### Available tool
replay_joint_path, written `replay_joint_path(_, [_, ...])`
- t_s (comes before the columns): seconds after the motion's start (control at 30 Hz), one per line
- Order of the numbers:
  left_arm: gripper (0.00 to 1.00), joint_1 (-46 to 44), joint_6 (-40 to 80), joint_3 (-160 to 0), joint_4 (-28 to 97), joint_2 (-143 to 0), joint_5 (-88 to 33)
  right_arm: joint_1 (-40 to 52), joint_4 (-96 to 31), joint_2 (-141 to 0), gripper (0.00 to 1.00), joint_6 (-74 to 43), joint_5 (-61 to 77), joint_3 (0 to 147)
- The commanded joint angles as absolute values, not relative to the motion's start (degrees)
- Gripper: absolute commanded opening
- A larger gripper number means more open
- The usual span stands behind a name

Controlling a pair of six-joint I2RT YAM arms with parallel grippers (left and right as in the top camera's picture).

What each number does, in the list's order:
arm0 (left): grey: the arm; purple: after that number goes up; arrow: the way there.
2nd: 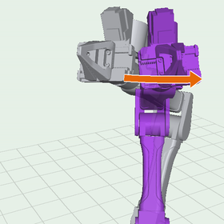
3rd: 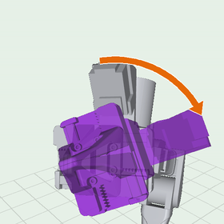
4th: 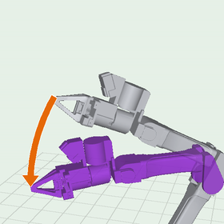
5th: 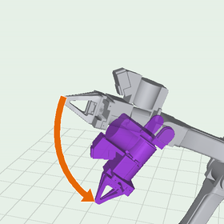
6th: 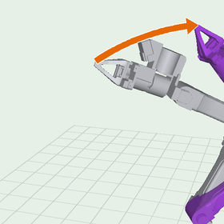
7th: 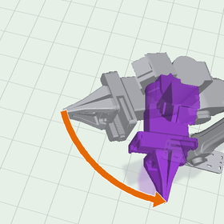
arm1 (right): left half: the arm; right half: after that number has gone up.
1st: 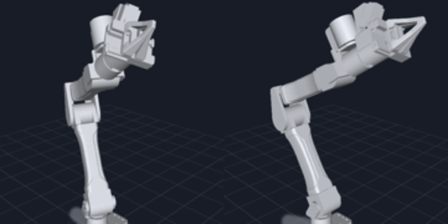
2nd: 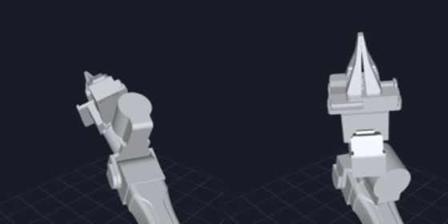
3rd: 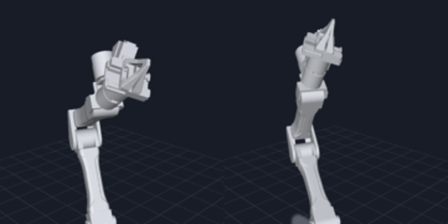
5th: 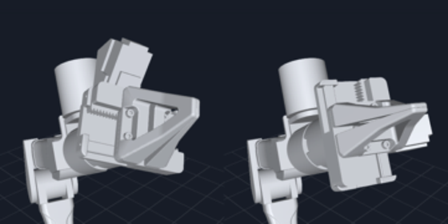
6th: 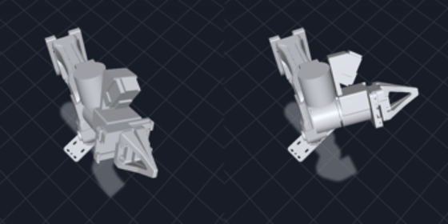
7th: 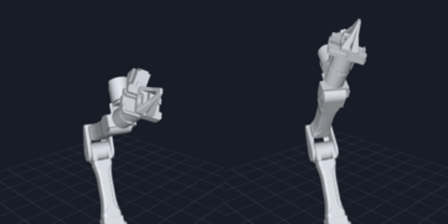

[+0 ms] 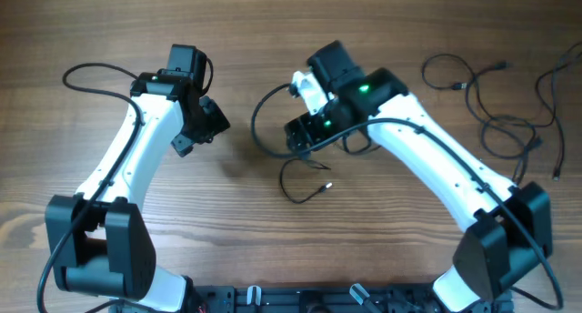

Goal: Untangle cables

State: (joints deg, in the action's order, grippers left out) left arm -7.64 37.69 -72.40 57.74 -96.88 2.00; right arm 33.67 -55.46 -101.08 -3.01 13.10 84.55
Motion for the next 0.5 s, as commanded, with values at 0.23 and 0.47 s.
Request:
replay_joint_path(0.23, [0.68, -0.49, 38.83, -72.2, 60.14, -97.41, 4.14, 36.42, -49.82, -113.21, 0.48, -19.68, 3.05, 83.85])
replay_joint_path(0.47, [0.64, -0.51, 38.83, -72.2, 61.1, -97.41, 3.95, 33.28, -49.95, -110.45, 0.04, -22.59, -7.31, 87.79])
